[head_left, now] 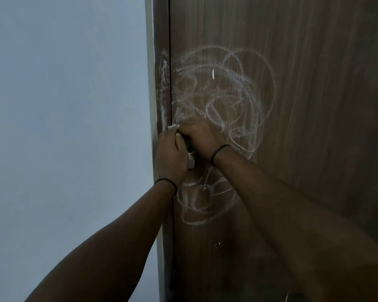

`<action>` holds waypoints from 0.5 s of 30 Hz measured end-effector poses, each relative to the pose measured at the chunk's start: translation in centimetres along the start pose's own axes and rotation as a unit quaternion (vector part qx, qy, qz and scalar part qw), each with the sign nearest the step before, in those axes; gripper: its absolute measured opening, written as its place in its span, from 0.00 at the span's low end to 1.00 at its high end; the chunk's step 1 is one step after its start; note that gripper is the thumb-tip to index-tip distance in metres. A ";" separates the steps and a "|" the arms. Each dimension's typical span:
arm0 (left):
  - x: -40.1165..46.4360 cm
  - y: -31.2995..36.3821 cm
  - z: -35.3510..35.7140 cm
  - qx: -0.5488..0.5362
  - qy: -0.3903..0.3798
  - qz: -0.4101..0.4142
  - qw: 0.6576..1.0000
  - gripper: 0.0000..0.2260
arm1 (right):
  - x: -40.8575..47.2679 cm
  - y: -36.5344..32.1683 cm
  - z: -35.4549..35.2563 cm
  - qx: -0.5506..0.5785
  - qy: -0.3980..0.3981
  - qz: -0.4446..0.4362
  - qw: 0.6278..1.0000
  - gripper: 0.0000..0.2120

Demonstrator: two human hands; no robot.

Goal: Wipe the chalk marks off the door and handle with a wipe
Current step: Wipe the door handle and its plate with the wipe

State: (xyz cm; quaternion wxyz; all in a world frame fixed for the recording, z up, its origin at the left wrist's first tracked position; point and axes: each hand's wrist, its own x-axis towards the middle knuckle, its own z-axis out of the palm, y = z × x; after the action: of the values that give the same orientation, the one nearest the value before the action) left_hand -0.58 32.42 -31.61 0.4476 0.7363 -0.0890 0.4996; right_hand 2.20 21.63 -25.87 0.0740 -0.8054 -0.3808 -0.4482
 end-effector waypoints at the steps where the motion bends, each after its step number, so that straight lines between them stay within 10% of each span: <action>1: -0.1 0.1 0.0 0.003 -0.005 -0.001 1.000 0.16 | -0.2 0.1 0.0 0.036 -0.003 0.008 0.999 0.08; 6: 0.3 0.2 -0.1 0.060 -0.030 0.015 0.998 0.17 | -1.4 0.5 0.3 0.136 0.095 0.201 0.966 0.03; 15: -0.5 -0.7 0.5 0.045 -0.011 -0.052 0.998 0.11 | 1.1 -1.1 0.1 -0.013 -0.028 0.103 0.994 0.09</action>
State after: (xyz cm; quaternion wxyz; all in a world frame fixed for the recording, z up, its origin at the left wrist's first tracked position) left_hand -0.07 32.31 -32.50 0.4382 0.7649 -0.0330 0.4710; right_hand 1.89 23.00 -25.33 0.0983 -0.8536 -0.2916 -0.4202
